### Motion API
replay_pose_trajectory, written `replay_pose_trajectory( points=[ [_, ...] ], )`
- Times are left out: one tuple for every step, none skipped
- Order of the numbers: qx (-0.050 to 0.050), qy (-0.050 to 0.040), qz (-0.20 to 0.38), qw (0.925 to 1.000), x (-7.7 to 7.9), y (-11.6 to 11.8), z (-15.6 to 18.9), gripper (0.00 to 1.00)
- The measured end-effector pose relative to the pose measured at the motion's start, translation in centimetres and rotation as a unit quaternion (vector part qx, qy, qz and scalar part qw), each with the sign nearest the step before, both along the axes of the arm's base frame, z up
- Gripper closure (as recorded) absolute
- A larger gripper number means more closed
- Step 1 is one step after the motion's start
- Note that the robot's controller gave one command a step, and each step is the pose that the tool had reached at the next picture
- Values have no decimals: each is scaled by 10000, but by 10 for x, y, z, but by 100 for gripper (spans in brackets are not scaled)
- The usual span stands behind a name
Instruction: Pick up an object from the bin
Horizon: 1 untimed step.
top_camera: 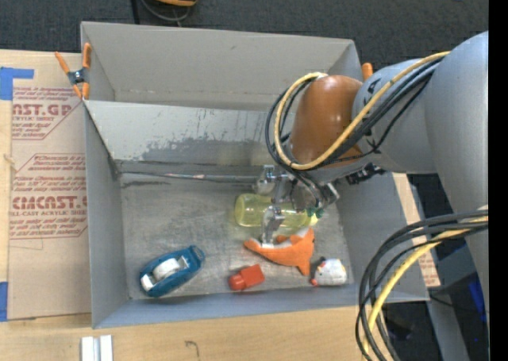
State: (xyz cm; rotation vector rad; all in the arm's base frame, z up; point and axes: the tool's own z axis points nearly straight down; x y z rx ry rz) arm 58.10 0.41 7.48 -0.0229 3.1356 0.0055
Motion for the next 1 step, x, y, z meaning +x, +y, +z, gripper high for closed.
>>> replay_pose_trajectory(
  points=[
    [0, 0, 0, 10000, 0, 0, 0, 100]
  ],
)
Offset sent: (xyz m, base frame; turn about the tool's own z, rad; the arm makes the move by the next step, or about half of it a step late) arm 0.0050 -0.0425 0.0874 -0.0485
